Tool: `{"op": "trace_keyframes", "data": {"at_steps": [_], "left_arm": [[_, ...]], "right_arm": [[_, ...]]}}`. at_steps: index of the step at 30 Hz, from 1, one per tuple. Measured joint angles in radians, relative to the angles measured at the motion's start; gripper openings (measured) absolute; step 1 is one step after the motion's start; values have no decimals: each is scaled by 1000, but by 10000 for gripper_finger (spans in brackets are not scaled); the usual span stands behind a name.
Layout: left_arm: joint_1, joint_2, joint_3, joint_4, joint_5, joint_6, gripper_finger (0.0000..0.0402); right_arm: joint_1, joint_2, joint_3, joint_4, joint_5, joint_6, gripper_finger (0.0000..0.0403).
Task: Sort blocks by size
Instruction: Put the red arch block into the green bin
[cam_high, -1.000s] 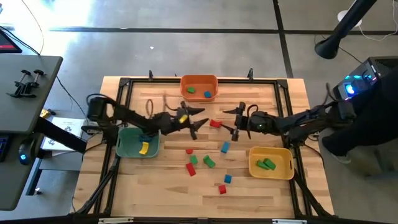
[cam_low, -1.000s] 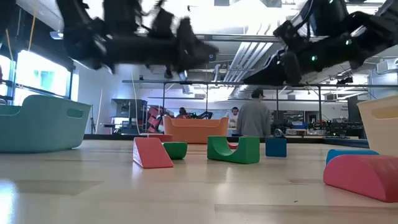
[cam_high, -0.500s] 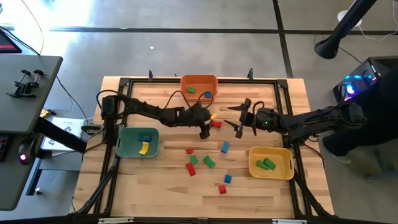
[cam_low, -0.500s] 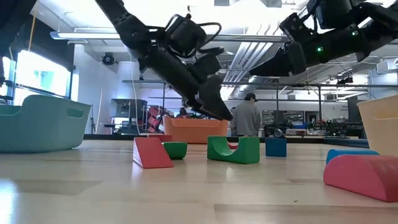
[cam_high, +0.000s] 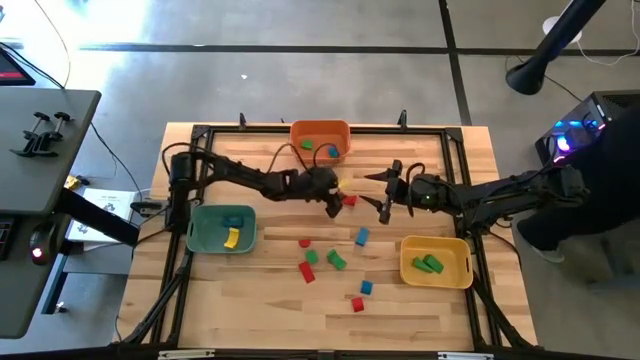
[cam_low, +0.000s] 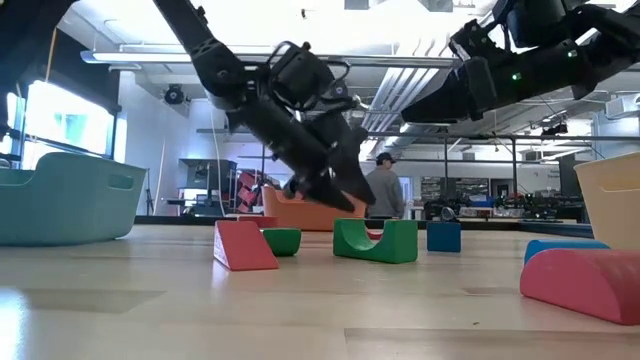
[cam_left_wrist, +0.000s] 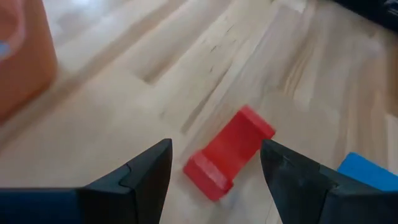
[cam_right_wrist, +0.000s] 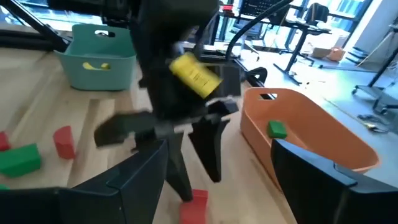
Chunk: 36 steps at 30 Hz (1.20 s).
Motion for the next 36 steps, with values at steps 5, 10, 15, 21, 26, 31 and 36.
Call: {"op": "trace_keyframes", "data": {"at_steps": [5,10,15,21,26,31,36], "left_arm": [[-24,31,0,6,-109,-100,229],[-27,43,1,7,-140,-151,218],[-37,86,1,48,-124,-179,192],[-67,118,2,79,-176,-194,161],[-76,119,2,82,-207,-172,117],[-76,119,1,131,-196,-82,46],[-102,69,-2,114,-209,-25,12]], "right_arm": [[5,0,0,3,-39,32,281],[31,0,0,4,-40,40,281],[59,0,0,14,-41,41,281],[100,0,0,20,-31,63,281],[123,0,0,35,-27,63,281],[152,-4,0,84,-27,105,281],[203,-61,1,99,-26,116,281]]}}
